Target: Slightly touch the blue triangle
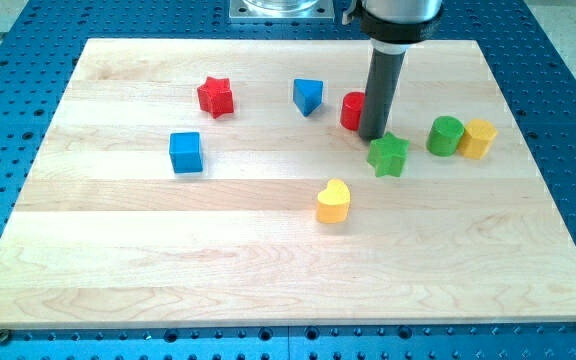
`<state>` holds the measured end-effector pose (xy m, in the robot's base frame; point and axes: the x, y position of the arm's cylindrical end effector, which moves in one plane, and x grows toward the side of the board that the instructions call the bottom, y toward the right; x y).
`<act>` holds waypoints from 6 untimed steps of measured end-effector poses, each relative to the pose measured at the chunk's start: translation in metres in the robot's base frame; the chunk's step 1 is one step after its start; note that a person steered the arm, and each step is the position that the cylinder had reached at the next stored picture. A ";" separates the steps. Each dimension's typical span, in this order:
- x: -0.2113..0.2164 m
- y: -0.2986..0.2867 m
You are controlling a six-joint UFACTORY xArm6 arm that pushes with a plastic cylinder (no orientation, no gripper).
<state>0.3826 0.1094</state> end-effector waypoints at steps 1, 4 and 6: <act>0.005 -0.003; -0.020 -0.074; -0.034 -0.075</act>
